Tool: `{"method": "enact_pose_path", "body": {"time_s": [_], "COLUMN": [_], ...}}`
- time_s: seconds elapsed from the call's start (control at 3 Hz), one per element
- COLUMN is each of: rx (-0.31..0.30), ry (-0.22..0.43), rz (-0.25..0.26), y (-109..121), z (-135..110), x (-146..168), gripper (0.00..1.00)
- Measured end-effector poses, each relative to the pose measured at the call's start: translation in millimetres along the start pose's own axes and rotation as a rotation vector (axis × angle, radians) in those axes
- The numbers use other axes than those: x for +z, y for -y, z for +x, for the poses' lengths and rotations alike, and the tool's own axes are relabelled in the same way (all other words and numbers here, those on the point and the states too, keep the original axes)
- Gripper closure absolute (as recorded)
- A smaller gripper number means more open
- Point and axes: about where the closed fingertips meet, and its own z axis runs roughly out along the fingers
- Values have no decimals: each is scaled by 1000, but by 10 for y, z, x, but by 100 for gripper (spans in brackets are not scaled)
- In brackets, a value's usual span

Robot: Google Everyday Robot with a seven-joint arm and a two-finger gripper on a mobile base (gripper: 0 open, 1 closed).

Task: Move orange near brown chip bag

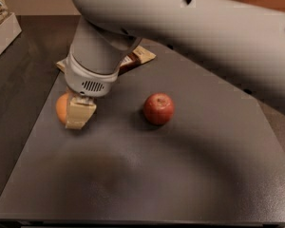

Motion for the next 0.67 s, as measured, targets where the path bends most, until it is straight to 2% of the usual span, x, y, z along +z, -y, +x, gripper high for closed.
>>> {"method": "enact_pose_path", "body": {"time_s": [0.33,0.67], "rx": [50,123], "ry": [-25,-52], "rz": [50,71], "y": [444,805], "z": [146,469], "x": [-40,-3], "gripper": [100,100]}}
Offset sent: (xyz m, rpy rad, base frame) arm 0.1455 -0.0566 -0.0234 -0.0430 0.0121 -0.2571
